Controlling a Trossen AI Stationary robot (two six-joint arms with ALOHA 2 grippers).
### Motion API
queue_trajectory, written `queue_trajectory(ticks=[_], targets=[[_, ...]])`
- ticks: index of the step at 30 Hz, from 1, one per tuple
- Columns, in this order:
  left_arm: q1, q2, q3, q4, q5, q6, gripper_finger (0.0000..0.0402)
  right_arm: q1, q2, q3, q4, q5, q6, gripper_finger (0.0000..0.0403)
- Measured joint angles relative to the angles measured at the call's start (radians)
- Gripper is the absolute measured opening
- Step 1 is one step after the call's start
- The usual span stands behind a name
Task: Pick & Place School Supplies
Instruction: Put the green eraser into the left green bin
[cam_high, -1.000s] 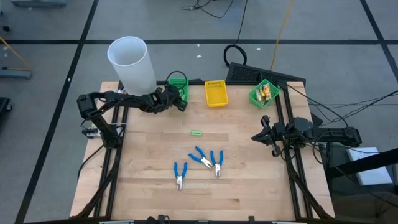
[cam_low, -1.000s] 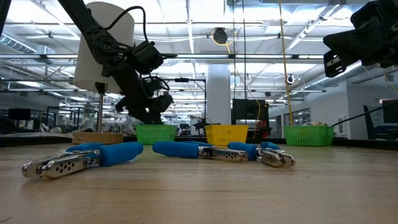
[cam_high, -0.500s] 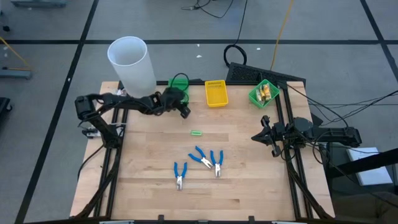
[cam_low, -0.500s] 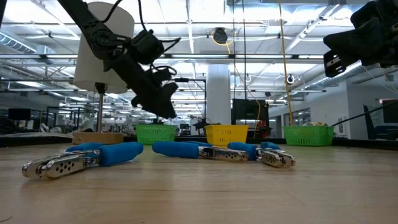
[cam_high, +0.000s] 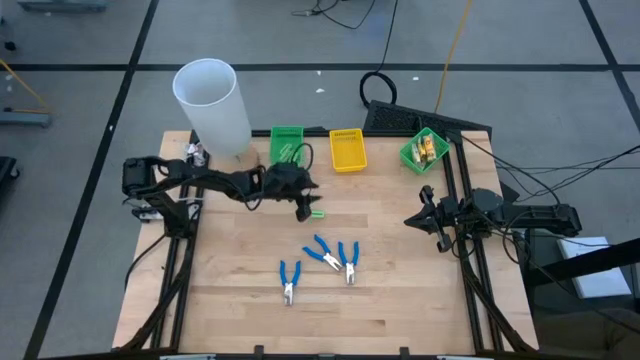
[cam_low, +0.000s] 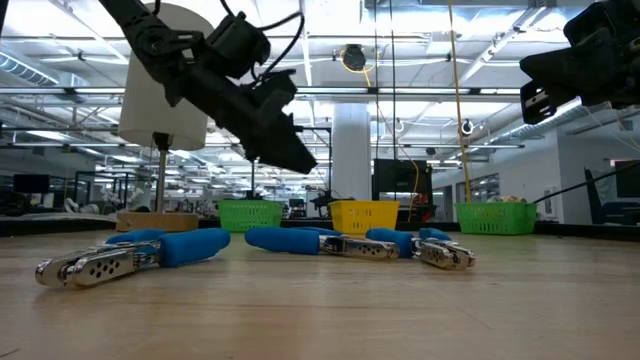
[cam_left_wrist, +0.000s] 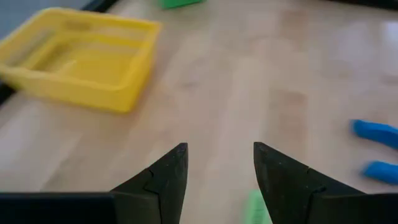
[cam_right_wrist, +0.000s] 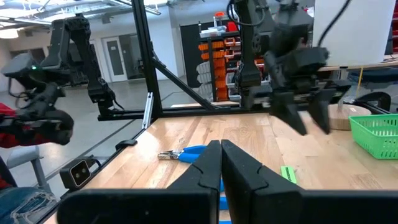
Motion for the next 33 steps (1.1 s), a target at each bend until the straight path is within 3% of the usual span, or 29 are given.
queue_trajectory(ticks=[6,16,33], targets=[[-0.075,0.0,0.0,0.012,0.079,0.062,0.0186,0.0,0.0,0.0,0.0,0.0,0.0,0.0004],[-0.164,0.005,0.0,-0.026,0.075,0.17,0.0186,0.0,0.0,0.0,0.0,0.0,0.0,0.0004],[-0.144,0.172,0.0,-0.008,-0.032,0.156,0.0186,0.0,0.0,0.0,0.0,0.0,0.0,0.0004]])
